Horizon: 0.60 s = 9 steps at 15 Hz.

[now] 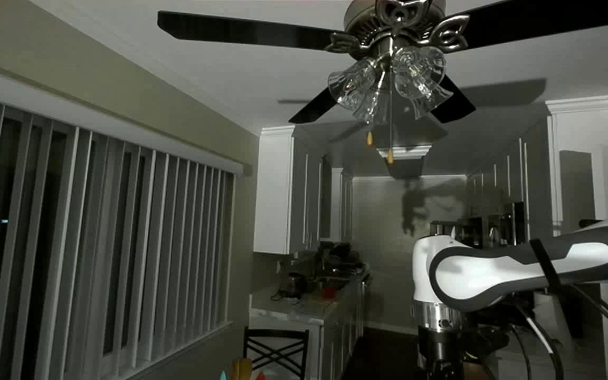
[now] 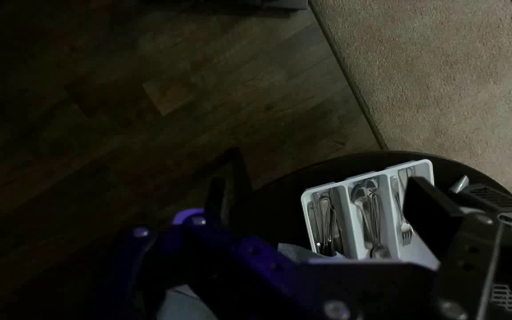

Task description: Turn on the light

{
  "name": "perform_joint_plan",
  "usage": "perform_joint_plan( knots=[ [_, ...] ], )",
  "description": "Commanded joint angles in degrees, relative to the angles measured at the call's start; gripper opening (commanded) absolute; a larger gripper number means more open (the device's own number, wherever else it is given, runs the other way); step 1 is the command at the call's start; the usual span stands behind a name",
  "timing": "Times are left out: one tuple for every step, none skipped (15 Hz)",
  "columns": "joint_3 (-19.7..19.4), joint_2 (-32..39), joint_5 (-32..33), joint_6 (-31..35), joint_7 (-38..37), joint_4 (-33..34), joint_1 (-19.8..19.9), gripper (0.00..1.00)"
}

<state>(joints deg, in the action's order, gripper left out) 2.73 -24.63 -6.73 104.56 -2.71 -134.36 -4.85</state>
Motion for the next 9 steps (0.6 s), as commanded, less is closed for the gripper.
perform_joint_plan(
  knots=[
    [0.36, 0.01, -0.13, -0.14, 0.14, 0.10, 0.43, 1.00],
    [0.36, 0.02, -0.13, -0.14, 0.14, 0.10, 0.43, 1.00],
    [0.36, 0.02, -0.13, -0.14, 0.14, 0.10, 0.43, 1.00],
    [0.36, 0.01, -0.13, -0.14, 0.14, 0.10, 0.43, 1.00],
    [0.36, 0.02, -0.13, -0.14, 0.14, 0.10, 0.43, 1.00],
    [0.26, -0.69, -0.65, 1.14, 0.49, 1.78, 0.25, 1.00],
    [0.35, -2.44, -0.72, 3.00, 0.84, 3.14, 0.04, 1.00],
    [0.56, -4.21, -0.72, 1.60, -0.03, 5.85, -0.04, 1.00],
    [0.80, -5.77, -0.23, 1.68, -0.04, 7.16, -0.07, 1.00]
  ],
)
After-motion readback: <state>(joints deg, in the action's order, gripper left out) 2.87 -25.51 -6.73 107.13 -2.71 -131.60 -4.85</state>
